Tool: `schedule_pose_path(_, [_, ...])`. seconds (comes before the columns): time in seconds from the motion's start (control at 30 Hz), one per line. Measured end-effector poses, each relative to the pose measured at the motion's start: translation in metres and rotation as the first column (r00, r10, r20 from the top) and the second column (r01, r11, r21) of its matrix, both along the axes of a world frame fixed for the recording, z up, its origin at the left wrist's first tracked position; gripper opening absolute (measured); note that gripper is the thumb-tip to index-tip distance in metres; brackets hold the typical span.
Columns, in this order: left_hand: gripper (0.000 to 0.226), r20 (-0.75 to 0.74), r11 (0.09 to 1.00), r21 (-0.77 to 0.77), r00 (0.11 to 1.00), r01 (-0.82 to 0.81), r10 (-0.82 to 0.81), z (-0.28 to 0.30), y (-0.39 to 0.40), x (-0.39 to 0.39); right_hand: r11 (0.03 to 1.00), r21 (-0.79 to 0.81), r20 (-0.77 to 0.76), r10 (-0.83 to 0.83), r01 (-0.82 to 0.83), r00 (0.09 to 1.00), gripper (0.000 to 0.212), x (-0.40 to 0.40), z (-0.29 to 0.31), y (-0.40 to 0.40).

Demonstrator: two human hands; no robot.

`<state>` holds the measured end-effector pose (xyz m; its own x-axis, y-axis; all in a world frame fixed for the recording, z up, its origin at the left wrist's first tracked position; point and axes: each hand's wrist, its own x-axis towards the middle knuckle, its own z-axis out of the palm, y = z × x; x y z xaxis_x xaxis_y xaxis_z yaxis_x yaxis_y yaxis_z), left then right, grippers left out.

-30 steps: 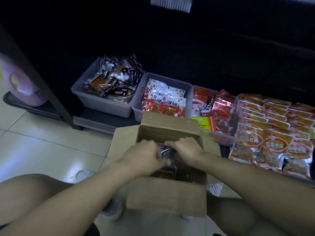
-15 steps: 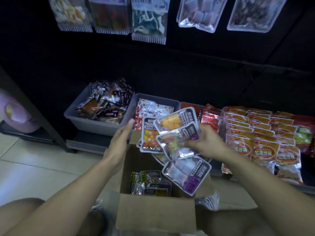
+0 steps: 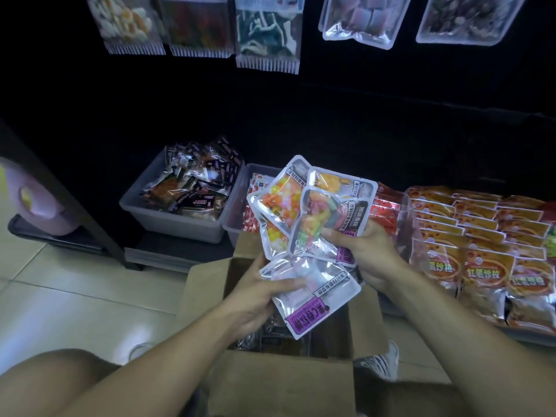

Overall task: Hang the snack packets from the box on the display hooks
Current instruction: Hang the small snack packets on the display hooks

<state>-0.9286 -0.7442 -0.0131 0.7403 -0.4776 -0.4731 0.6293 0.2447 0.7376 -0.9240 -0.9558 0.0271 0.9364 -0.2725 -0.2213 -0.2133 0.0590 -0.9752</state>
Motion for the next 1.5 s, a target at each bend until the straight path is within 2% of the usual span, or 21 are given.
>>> schedule_pose_path(0.07, [0.062, -0.002, 1.0, 0.023, 1.0, -0.02, 0.02, 0.0, 0.002, 0.001, 1.0, 0.025, 0.007, -0.018, 0.017, 1.0, 0.025, -0.002, -0.002, 0.003])
schedule_pose_path(0.17, [0.066, 0.006, 1.0, 0.013, 1.0, -0.005, 0.005, 0.0, 0.005, 0.002, 0.998, 0.044, 0.025, -0.038, 0.036, 0.999, 0.018, -0.006, -0.004, 0.005])
schedule_pose_path(0.43, [0.054, 0.044, 0.998, 0.039, 0.998, 0.048, -0.05, 0.008, 0.011, 0.004, 0.989, 0.123, 0.049, -0.091, 0.085, 0.995, 0.018, -0.015, -0.008, 0.009])
schedule_pose_path(0.53, [0.057, 0.047, 0.997, 0.071, 0.999, 0.002, -0.005, 0.006, 0.012, 0.001, 0.977, 0.168, 0.037, -0.137, 0.129, 0.99, 0.017, -0.015, -0.009, 0.01])
schedule_pose_path(0.57, [0.061, 0.058, 0.997, 0.074, 0.998, -0.01, 0.005, 0.007, 0.014, 0.001, 0.974, 0.179, 0.035, -0.144, 0.136, 0.989, 0.016, -0.014, -0.009, 0.009])
schedule_pose_path(0.63, [0.087, 0.086, 0.999, 0.034, 0.996, -0.039, 0.036, 0.017, 0.02, 0.004, 0.971, 0.201, 0.026, -0.133, 0.125, 0.991, 0.02, -0.011, -0.007, 0.005])
schedule_pose_path(0.7, [0.109, 0.103, 0.997, -0.01, 0.991, -0.079, 0.079, 0.029, 0.03, 0.014, 0.969, 0.235, -0.003, -0.085, 0.083, 0.996, 0.041, -0.009, -0.003, 0.002])
schedule_pose_path(0.77, [0.106, 0.147, 0.999, -0.029, 0.989, -0.016, 0.02, 0.039, 0.038, 0.024, 0.967, 0.256, -0.049, -0.005, 0.017, 0.999, 0.05, -0.008, -0.001, 0.002])
schedule_pose_path(0.83, [0.107, 0.163, 0.992, -0.037, 0.98, 0.12, -0.112, 0.045, 0.04, 0.027, 0.966, 0.25, -0.091, 0.088, -0.062, 0.992, 0.039, -0.008, -0.001, 0.007])
schedule_pose_path(0.87, [0.099, 0.125, 0.99, -0.036, 0.983, 0.137, -0.132, 0.049, 0.037, 0.024, 0.967, 0.239, -0.107, 0.115, -0.086, 0.988, 0.034, -0.009, -0.003, 0.011])
schedule_pose_path(0.97, [0.007, 0.04, 0.999, 0.05, 0.999, 0.006, -0.008, 0.046, 0.028, 0.01, 0.974, 0.192, -0.157, 0.152, -0.12, 0.976, 0.025, -0.011, -0.007, 0.019])
schedule_pose_path(1.03, [0.005, 0.022, 0.991, 0.132, 1.0, 0.009, -0.012, 0.038, 0.024, 0.006, 0.977, 0.171, -0.188, 0.163, -0.131, 0.969, 0.039, -0.011, -0.008, 0.023])
schedule_pose_path(1.1, [0.036, 0.032, 0.98, 0.197, 0.999, -0.001, -0.005, 0.029, 0.022, 0.005, 0.978, 0.15, -0.222, 0.177, -0.146, 0.959, 0.055, -0.01, -0.01, 0.026])
schedule_pose_path(1.2, [0.036, 0.024, 0.973, 0.231, 1.0, -0.023, 0.018, 0.023, 0.023, 0.006, 0.982, 0.121, -0.238, 0.171, -0.145, 0.956, 0.049, -0.008, -0.012, 0.029])
schedule_pose_path(1.23, [0.042, 0.014, 0.972, 0.235, 1.0, -0.004, 0.001, 0.019, 0.024, 0.008, 0.983, 0.108, -0.238, 0.168, -0.146, 0.956, 0.046, -0.008, -0.012, 0.03])
schedule_pose_path(1.37, [0.096, 0.075, 0.953, 0.302, 0.997, -0.022, 0.0, 0.017, 0.022, 0.013, 0.987, 0.059, -0.227, 0.16, -0.151, 0.961, 0.055, -0.008, -0.013, 0.033])
schedule_pose_path(1.43, [0.094, 0.112, 0.941, 0.331, 0.993, -0.065, 0.029, 0.016, 0.02, 0.015, 0.988, 0.037, -0.248, 0.157, -0.153, 0.956, 0.067, -0.007, -0.015, 0.034])
schedule_pose_path(1.5, [0.064, 0.126, 0.94, 0.329, 0.99, -0.095, 0.056, 0.021, 0.018, 0.016, 0.987, 0.035, -0.268, 0.16, -0.156, 0.95, 0.08, -0.006, -0.016, 0.034])
